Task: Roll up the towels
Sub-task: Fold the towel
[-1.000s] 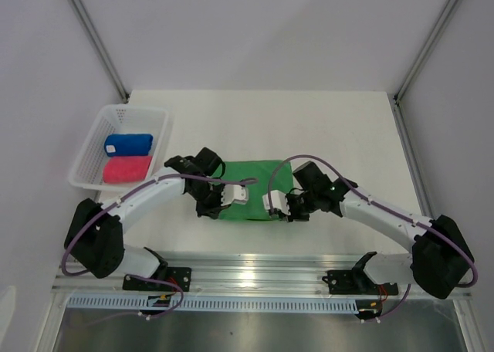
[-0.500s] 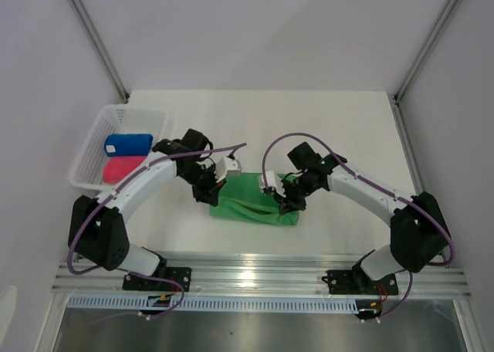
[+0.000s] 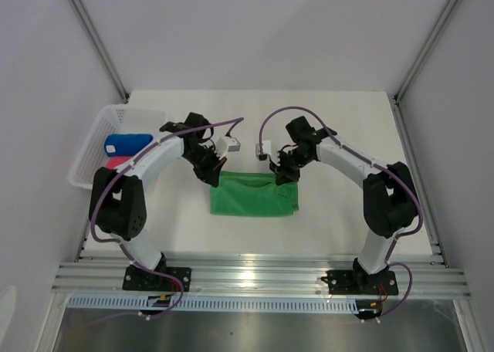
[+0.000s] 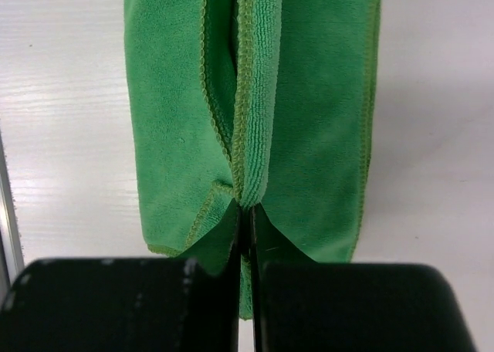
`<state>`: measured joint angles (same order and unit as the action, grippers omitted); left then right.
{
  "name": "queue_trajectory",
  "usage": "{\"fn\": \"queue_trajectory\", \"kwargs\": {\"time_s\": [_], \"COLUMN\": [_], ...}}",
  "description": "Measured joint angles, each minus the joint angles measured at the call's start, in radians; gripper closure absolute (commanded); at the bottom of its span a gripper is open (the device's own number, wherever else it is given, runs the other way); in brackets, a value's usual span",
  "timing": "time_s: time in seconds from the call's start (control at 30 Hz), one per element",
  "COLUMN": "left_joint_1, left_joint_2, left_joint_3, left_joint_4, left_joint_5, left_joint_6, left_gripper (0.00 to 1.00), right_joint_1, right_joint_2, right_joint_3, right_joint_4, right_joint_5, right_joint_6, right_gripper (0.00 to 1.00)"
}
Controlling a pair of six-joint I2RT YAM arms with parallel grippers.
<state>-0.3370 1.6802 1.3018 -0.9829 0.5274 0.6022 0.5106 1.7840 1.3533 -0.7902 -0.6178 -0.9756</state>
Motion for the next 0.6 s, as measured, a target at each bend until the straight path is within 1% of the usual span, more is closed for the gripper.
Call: {"fn": "queue_trajectory", "kwargs": {"time_s": [0.33,0.43,0.5,0.57,0.6], "left_joint_1": [0.004,0.004,0.005,0.005,0.005], "left_joint_2": [0.114,0.156,0.177,0.2,0.212], "left_joint_3": [0.106,0.139,0.149,0.158,0.164], "left_joint_4": [0.038,0.049,0.055,0.055,0.054], "left_joint_5": [-0.039,-0.056,-0.066,-0.082,-0.089], "left_joint_6": [-0.053,-0.078,-0.092,-0.106,-0.113], "left_gripper": [0.96,0.94,0.93,0.91,0.9], "right_joint_1": [-0.04,-0.044,-0.045,-0.045,-0.046], "right_joint_2": [0.074,0.093,0.104,0.117,0.123], "right_joint_3": [0.022,0.022,0.023,0.024,0.024], "right_joint_4": [0.01,0.024,0.04,0.067,0.082], "right_joint_5": [0.014,0.024,0.034,0.046,0.054], "right_joint_6": [0.018,0.033,0.05,0.075,0.089], "right_gripper": [0.99,0.97,0.9,0.78,0.76]}}
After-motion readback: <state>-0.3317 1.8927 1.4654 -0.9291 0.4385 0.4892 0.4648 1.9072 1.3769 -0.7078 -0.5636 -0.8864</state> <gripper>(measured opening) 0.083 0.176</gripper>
